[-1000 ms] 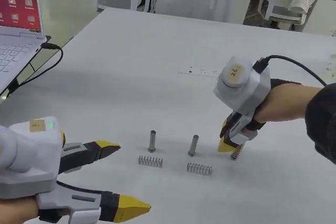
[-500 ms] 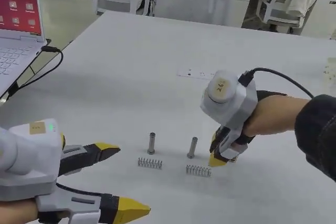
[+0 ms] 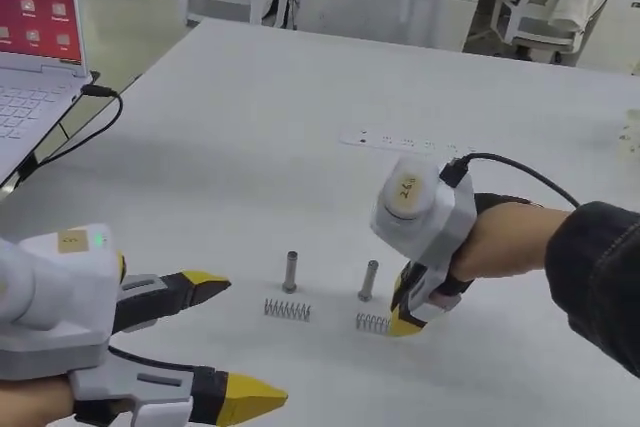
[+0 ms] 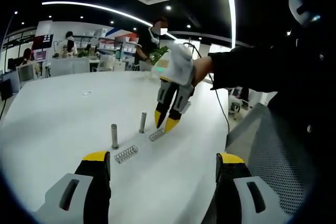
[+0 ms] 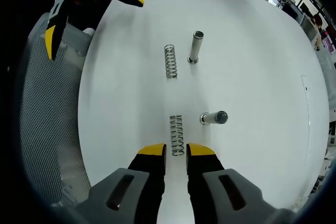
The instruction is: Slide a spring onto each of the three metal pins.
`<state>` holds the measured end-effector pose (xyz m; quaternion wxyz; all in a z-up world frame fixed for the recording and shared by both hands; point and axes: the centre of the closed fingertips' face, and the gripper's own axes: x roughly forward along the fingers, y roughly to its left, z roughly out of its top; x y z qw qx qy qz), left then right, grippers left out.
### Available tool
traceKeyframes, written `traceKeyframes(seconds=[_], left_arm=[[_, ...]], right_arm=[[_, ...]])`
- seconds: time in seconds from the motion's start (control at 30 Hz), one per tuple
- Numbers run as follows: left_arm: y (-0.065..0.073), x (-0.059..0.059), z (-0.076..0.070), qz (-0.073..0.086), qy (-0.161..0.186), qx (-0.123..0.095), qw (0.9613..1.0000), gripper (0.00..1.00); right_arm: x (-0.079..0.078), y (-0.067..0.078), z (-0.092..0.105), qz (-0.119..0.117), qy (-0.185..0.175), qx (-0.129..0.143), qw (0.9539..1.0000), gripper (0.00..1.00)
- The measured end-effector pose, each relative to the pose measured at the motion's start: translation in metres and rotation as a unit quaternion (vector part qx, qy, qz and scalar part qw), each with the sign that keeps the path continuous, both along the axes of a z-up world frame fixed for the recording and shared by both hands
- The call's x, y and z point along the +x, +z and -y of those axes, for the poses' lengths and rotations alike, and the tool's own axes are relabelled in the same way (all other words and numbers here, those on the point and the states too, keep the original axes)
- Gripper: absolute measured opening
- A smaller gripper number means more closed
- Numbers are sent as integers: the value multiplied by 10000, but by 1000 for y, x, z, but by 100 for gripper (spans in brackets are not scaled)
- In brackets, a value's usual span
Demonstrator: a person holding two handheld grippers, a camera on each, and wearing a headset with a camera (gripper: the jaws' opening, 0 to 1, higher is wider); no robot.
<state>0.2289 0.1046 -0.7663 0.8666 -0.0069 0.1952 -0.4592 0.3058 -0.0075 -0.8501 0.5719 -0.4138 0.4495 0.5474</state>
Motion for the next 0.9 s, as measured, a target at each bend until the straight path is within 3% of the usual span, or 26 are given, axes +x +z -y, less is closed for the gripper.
traceKeyframes(seconds=[0.9], left_arm=[[-1, -1, -2, -41, 20, -28, 10000, 76]], right_arm=[[-2, -12, 0, 18, 118, -66, 9999, 8]])
